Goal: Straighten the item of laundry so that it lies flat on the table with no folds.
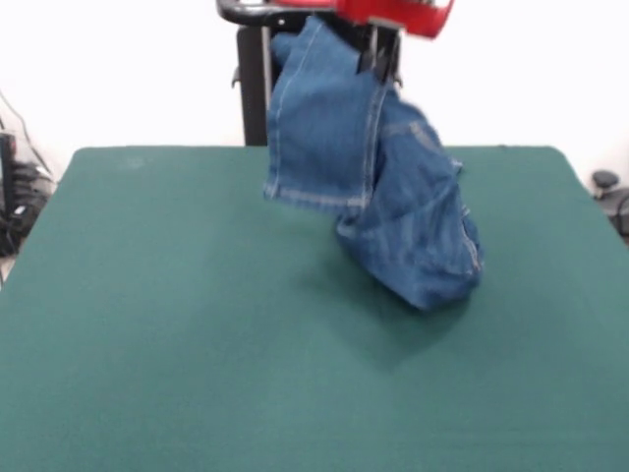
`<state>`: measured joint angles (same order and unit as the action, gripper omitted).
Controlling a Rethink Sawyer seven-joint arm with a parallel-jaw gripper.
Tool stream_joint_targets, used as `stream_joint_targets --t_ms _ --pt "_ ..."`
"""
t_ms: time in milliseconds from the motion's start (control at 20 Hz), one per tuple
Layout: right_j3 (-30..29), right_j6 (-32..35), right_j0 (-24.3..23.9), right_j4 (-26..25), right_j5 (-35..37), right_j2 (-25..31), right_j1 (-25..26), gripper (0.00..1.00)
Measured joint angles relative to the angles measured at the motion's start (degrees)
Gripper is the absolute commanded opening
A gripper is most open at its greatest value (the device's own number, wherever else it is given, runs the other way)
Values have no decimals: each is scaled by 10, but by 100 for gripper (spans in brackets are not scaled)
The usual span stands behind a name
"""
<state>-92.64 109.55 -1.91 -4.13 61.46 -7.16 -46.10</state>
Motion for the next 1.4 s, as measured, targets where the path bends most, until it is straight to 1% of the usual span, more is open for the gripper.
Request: stream_joint_targets --t_ms 150,200,300,350,600,1100,1300,1400 --pt "11 0 9 0 71 0 -16 0" --pt "21 0 13 0 115 0 -27 0" --pt "27 0 15 0 137 0 -33 0" --pt "37 0 16 0 167 0 -42 0" --pt "59 0 16 0 198 0 -56 0" --pt "81 0 16 0 203 0 -60 0" --pt "93 0 15 -1 232 0 -60 0" --pt "108 0 14 -2 269 0 -62 0"
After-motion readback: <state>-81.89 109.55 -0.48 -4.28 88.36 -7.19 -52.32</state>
